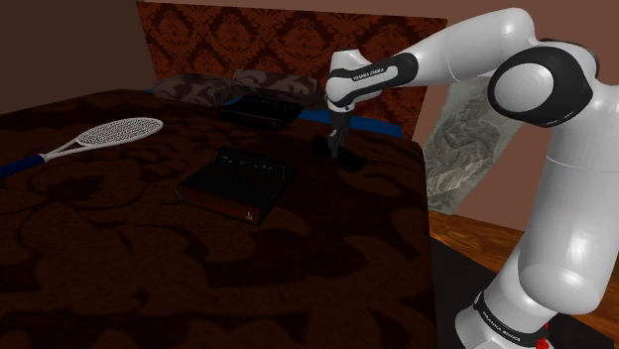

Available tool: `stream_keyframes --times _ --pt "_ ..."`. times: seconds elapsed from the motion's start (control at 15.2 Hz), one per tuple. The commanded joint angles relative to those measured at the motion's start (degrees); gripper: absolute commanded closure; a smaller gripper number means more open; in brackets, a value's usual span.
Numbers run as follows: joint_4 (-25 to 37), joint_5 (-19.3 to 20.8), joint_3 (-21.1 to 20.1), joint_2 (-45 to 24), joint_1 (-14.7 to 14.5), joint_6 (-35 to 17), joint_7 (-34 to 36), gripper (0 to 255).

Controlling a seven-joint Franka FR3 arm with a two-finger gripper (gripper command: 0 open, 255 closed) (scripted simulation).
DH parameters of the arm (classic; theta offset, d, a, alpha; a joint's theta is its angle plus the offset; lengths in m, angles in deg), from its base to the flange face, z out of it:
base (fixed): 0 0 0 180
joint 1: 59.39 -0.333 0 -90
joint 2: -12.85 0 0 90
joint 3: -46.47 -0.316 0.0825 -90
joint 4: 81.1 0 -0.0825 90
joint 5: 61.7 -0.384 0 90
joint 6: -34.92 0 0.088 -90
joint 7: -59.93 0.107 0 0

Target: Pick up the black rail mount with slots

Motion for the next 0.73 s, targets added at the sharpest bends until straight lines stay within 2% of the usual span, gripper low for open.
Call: stream_keyframes --times 0.0,0.53,0.66 --pt "1.11 0.03 0.03 0.37 0.01 1.45 -0.06 255" --pt "5.83 0.12 0.07 1.45 -0.01 7.24 -0.23 255" --pt "5.92 0.12 0.07 1.47 -0.01 7.35 -0.24 255"
